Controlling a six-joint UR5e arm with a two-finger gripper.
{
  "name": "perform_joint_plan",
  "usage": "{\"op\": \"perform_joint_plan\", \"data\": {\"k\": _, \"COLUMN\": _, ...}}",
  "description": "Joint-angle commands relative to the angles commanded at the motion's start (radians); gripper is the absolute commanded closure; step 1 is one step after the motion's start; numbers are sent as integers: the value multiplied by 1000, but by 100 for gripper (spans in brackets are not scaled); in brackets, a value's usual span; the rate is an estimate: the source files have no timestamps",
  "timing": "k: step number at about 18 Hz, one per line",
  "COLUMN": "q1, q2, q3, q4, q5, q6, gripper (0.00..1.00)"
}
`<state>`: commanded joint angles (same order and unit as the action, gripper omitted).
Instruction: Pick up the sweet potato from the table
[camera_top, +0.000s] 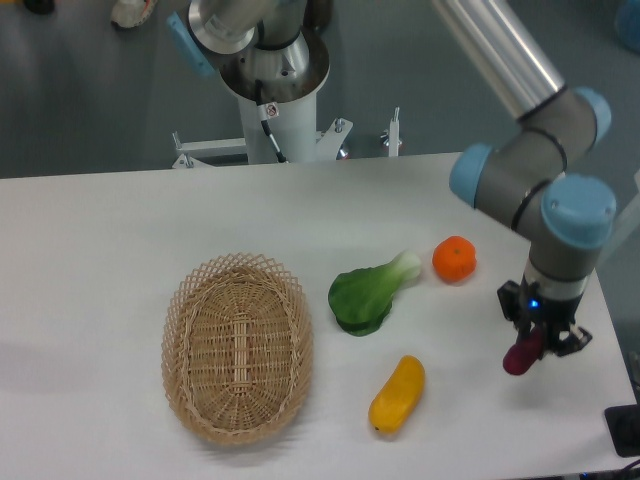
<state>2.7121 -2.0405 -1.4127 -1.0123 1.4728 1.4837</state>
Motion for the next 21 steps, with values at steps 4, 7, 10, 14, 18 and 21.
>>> {"op": "perform_joint_plan", "data": {"k": 4, "q1": 0, "q2": 78, "q3": -28, "q4": -64, "q5": -48, "q6": -95, "gripper": 78}}
{"op": "perform_joint_plan", "data": {"k": 7, "q1": -8, "q2": 92, "q3": -34, "q4": -71, "q5": -60, "q6": -118, "gripper": 78}}
{"op": "perform_joint_plan", "data": {"k": 10, "q1": -12, "q2": 102, "q3": -37, "q4": -72, "q5": -66, "q6": -121, "gripper": 78}}
{"op": "perform_joint_plan", "data": {"k": 14, "q1": -17, "q2": 103, "q3": -48, "q4": -72, "q5": -66, "q6": -123, "gripper": 78}}
{"op": "perform_joint_plan", "data": {"k": 18, "q1": -14, "q2": 120, "q3": -68, "q4": -68, "q5": -71, "q6": -121, "gripper": 78}}
{"op": "perform_joint_plan", "data": {"k": 21, "q1": -14, "q2": 120, "q3": -66, "q4": -68, "q5": -72, "q6": -120, "gripper": 78}}
